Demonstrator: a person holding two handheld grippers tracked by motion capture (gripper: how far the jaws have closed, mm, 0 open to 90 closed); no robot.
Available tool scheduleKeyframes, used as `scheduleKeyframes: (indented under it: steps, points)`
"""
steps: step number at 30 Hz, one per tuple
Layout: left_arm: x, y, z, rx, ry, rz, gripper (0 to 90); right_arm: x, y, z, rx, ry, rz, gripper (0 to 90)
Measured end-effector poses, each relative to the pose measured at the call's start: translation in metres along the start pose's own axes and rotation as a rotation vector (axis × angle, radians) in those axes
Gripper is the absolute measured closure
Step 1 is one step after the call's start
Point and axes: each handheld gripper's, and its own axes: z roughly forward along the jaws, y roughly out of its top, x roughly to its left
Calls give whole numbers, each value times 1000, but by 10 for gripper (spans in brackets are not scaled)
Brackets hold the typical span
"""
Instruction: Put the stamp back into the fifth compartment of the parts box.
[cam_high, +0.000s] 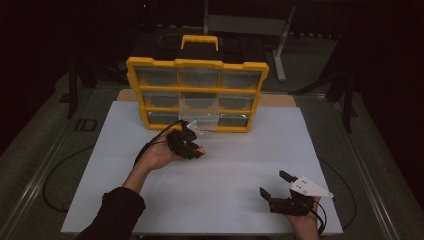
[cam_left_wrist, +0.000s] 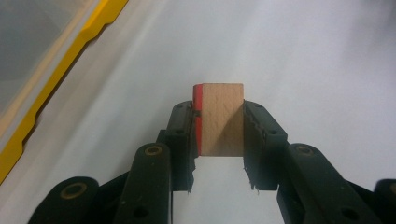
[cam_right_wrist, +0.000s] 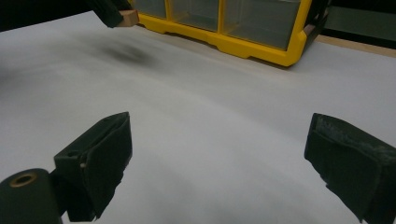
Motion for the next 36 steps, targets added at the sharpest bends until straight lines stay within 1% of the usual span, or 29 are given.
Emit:
scheduleKeyframes:
  steps: [5,9,15,19,21,23,26,27,28,29,30,31,32,33,36]
  points:
    - [-1,0,-5,10,-7,5,670,0,0,0,2,1,-1,75]
    - [-1,0,-8,8,-12,9,670,0,0,0,2,2,-1,75]
    - [-4,3,-16,5,-17,26,670,1,0,0,1,3,-2,75]
    - [-7,8,-26,-5,-21,40,670,1,0,0,1,2,1,75]
    - [-7,9,-28,-7,-22,42,670,1,0,0,1,3,1,75]
    - [-7,12,-35,-9,-19,44,670,1,0,0,1,3,1,75]
    - [-7,15,-42,-15,-18,47,670,1,0,0,-1,5,1,75]
    - [-7,15,-42,-15,-18,47,670,1,0,0,-1,5,1,75]
    - [-7,17,-46,-19,-18,50,669,1,0,0,0,5,1,75]
    - [-7,17,-46,-19,-18,50,670,1,0,0,0,5,1,75]
    - [-6,19,-50,-22,-19,53,670,1,0,0,2,4,2,75]
    - [-6,19,-50,-22,-19,53,670,1,0,0,2,4,2,75]
    - [-6,22,-55,-23,-20,56,670,1,0,0,3,4,2,75]
    - [-6,22,-55,-23,-20,56,670,1,0,0,3,4,2,75]
    - [-5,27,-63,-31,-20,59,670,1,0,1,3,6,-1,75]
